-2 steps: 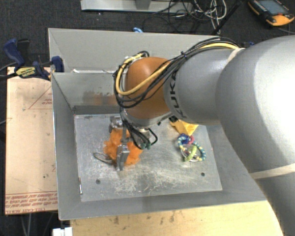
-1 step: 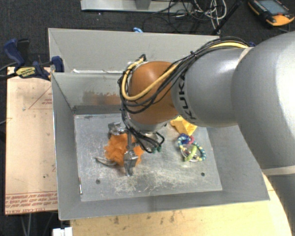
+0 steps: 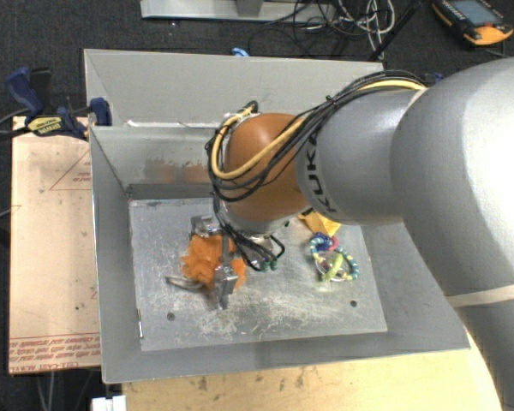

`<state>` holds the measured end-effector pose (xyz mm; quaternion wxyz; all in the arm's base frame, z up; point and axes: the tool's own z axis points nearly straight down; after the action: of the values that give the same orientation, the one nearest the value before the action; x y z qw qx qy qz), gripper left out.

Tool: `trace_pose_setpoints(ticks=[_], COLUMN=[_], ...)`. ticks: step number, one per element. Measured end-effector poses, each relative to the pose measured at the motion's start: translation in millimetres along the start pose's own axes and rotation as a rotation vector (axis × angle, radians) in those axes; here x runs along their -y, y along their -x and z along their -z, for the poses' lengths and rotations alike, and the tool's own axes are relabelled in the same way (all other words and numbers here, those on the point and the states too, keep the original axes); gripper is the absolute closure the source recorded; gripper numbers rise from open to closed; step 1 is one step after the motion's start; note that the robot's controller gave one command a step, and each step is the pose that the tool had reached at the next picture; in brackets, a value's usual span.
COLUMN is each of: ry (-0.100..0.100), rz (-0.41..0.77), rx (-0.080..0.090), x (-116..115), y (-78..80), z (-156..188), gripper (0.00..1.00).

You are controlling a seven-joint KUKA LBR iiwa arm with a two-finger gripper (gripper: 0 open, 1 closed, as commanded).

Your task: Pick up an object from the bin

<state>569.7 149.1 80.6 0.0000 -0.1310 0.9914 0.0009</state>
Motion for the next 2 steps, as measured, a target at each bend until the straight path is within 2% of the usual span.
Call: trace_pose_setpoints(ticks=[1,2], ry=[0.002,0.002], rz=[-0.025,-0.025], rx=[0.002,0.002], x=[5.3,5.3], y=[-7.3,-7.3], z=[-7.7,-7.7], gripper=[1.0,1.0])
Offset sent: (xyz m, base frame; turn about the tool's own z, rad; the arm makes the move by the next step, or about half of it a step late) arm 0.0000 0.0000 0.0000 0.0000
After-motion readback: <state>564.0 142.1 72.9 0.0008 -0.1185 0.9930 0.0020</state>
